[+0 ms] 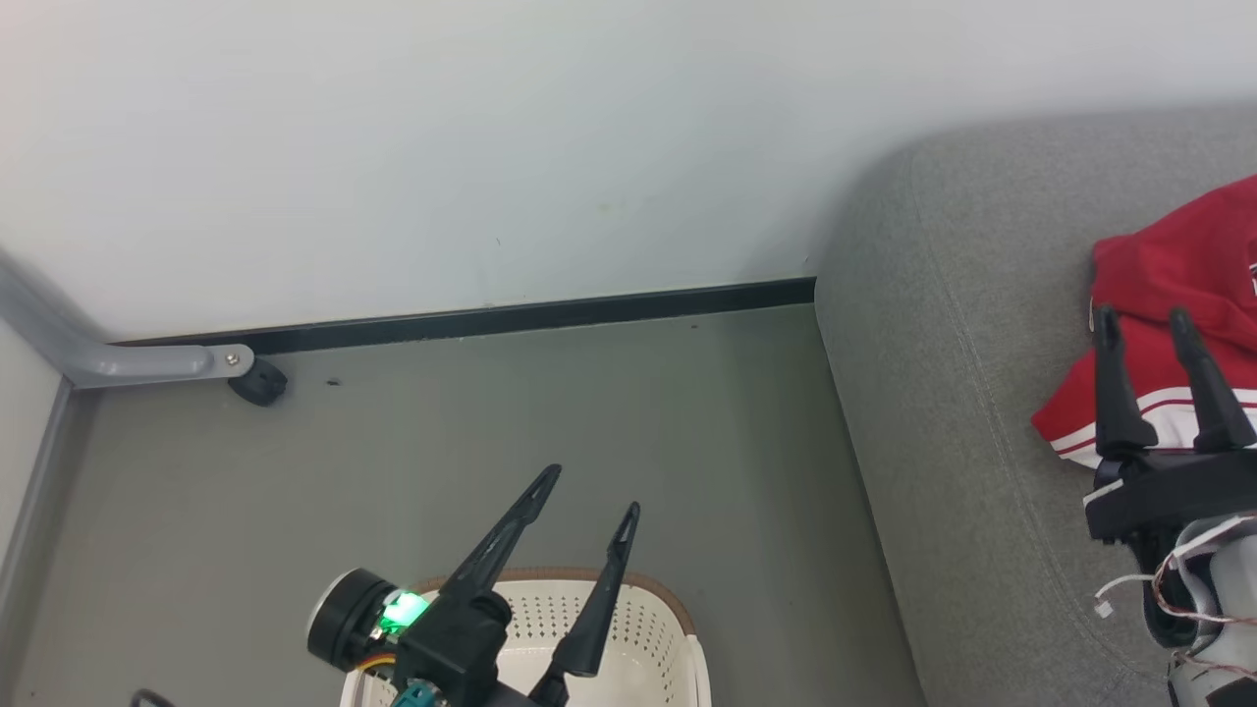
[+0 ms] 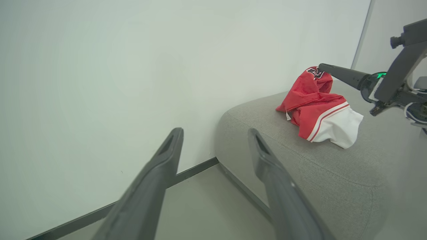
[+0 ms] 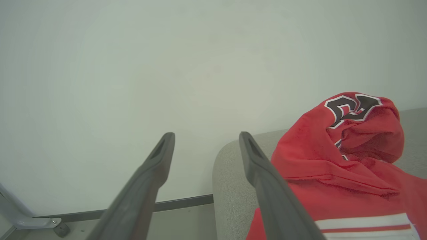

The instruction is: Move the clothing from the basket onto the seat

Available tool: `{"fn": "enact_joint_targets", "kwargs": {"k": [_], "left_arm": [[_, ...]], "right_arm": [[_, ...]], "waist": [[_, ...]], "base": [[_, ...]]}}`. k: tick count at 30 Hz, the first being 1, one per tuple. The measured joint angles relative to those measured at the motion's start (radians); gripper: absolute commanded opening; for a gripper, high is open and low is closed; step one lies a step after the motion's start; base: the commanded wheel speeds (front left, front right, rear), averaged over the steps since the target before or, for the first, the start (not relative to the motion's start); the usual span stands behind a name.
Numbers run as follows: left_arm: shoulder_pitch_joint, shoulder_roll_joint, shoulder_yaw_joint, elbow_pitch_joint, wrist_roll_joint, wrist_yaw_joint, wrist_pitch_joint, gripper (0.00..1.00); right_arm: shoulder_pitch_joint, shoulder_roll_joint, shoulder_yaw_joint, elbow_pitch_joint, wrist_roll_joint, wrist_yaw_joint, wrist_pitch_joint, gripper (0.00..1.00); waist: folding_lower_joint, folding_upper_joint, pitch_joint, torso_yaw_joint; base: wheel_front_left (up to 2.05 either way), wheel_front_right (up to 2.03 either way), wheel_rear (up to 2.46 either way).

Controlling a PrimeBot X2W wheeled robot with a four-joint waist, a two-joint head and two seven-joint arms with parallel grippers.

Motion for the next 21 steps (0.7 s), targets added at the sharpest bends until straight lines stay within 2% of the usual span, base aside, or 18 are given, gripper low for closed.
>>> {"fn": "enact_joint_targets", "kwargs": {"k": [9, 21], "left_arm": [[0.079, 0.018, 0.096, 0.017, -0.038, 0.036, -0.009, 1.0], [0.177, 0.014, 0.219, 0.069, -0.06, 0.058, -0.009, 1.0]], "right_arm": [[0.147, 0.052, 0.049, -0.149, -0.033, -0.016, 0.0, 1.0], [0.324, 0.066, 0.051, -0.26, -0.051, -0.068, 0.0, 1.0]], "waist": [[0.0001, 0.0, -0.065, 0.013], [0.0002, 0.0, -0.119, 0.029]], "base": [[0.0, 0.0, 0.0], [0.0, 0.0, 0.0]]}}
